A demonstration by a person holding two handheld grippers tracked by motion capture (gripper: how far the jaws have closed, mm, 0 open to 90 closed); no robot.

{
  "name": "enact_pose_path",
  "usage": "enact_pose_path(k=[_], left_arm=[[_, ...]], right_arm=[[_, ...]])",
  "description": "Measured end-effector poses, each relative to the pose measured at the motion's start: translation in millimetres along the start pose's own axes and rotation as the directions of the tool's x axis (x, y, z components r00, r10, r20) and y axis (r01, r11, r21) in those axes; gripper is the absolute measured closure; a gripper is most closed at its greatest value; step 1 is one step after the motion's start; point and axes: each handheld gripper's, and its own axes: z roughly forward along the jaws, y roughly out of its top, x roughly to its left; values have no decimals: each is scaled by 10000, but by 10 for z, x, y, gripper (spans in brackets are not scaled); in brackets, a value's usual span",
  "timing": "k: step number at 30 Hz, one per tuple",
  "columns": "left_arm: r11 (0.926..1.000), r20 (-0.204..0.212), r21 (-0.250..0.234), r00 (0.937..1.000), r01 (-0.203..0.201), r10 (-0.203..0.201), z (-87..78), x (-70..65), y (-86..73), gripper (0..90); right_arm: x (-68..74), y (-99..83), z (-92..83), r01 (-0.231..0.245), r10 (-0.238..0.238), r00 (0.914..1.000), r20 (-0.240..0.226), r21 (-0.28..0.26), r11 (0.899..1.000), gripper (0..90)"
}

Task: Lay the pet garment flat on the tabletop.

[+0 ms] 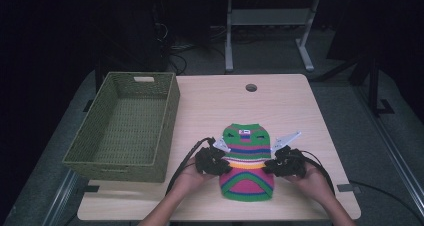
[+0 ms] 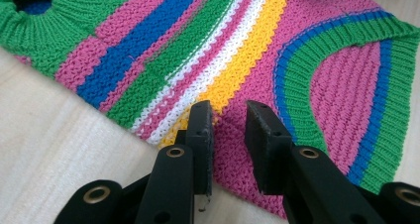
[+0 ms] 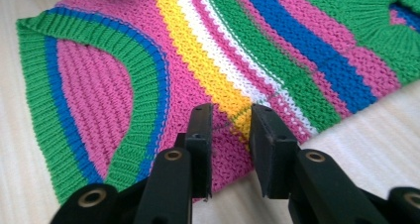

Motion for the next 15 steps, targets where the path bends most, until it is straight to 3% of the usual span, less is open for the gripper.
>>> enact_pose_path(k=[15], left_arm=[[9985, -211, -349, 9988, 432, -440, 56, 113, 53, 696]], right_arm=[[-178, 16, 6, -600, 605, 9980, 168, -280, 9978, 658]])
